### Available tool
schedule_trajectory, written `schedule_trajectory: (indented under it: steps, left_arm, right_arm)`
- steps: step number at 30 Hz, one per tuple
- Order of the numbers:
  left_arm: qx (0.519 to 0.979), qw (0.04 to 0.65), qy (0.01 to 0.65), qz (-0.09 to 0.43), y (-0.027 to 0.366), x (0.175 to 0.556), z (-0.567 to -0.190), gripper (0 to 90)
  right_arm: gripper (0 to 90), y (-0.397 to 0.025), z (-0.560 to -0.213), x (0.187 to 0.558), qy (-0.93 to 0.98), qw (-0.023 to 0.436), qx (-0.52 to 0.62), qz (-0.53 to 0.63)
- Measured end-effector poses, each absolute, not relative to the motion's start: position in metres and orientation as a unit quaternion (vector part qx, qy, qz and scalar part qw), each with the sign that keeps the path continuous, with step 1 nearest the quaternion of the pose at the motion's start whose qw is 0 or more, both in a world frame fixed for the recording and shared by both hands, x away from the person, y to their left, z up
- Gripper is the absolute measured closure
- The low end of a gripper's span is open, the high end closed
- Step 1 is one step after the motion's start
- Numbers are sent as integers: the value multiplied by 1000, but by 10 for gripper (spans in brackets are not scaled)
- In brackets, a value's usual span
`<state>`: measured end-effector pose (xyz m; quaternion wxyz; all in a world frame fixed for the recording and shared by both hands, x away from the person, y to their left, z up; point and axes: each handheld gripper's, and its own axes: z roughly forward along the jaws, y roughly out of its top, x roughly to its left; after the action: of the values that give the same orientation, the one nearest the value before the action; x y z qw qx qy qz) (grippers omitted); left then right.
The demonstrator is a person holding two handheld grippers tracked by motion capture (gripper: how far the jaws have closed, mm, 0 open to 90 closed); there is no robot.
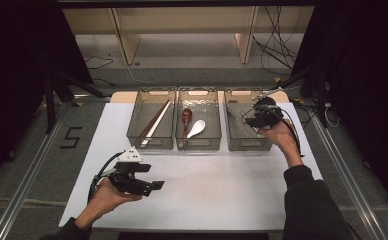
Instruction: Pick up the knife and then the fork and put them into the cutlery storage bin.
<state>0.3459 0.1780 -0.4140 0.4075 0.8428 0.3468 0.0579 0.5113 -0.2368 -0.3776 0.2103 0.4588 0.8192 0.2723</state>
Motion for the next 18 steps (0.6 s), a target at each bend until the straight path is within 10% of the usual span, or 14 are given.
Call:
schedule_trajectory:
  steps: [8,18]
  left_arm:
    - [843,407,348,58,178,346,-414,201]
    - [844,405,347,59,178,346,-414,201]
  right_arm:
    - [490,-234,-369,495,821,205,451,284]
    - [817,-238,-378,473,829,199,439,282]
